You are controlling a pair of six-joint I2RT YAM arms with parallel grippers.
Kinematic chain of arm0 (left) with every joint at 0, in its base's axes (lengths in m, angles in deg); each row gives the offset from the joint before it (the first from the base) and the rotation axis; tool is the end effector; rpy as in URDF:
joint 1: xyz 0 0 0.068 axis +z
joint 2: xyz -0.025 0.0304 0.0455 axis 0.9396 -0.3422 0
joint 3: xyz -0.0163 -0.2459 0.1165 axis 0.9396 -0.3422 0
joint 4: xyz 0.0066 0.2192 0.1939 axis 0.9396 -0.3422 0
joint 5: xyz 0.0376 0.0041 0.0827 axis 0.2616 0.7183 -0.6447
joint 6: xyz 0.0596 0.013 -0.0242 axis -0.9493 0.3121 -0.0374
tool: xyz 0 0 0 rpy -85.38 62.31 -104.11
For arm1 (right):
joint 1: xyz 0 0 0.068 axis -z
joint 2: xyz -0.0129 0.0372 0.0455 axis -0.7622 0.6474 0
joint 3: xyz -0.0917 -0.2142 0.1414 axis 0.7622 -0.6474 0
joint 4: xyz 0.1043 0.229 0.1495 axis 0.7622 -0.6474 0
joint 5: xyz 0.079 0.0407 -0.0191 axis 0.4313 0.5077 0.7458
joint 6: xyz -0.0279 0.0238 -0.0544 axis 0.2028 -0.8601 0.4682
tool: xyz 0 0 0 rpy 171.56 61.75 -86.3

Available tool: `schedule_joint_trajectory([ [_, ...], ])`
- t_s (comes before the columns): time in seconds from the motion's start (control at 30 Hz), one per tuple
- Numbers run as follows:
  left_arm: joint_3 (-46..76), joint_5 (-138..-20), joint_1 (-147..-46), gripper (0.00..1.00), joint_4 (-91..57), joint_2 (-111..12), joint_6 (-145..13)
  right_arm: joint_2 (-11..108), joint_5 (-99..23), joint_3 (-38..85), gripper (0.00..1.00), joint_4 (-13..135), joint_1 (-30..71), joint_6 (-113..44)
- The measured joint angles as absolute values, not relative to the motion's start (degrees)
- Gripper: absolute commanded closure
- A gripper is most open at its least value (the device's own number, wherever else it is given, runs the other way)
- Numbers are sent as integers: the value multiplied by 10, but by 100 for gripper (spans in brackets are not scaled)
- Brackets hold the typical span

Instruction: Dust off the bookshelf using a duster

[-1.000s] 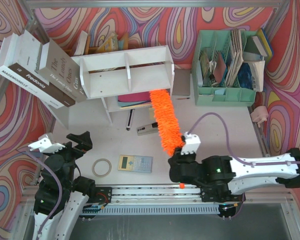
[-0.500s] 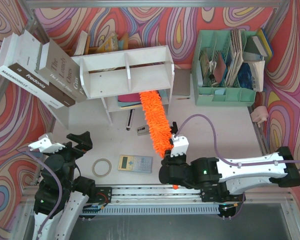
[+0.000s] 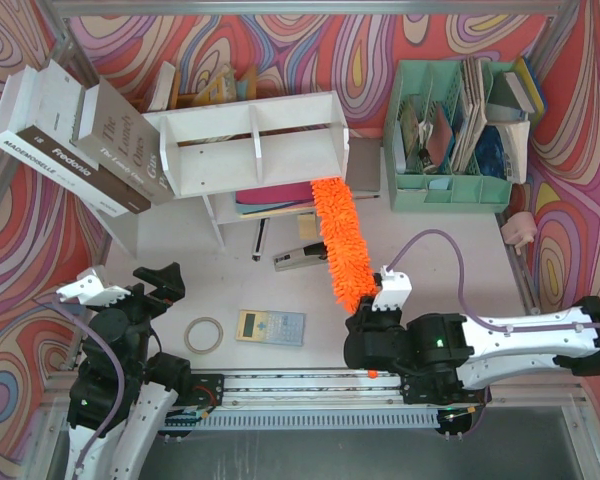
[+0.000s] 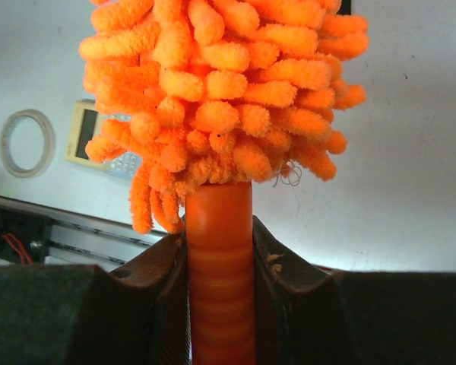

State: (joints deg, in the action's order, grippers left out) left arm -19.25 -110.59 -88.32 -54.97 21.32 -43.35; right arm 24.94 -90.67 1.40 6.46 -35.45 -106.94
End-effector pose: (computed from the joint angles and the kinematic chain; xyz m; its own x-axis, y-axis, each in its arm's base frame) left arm 0.0819 -0.0056 0.3309 0.0074 -0.5443 -0.8388 -0.1009 0.8342 -0.5422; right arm 0.0550 0.2125 0.2816 -0.6708 0.2563 -0.6960 -0.0557 0.9184 0.3918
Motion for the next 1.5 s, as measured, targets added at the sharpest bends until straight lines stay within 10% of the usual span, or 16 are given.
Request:
schedule_joint_trajectory([
  [1.5,-192,-1104,-882,2,-550,205,-433,268,-836,16,100,200,-249,-909],
])
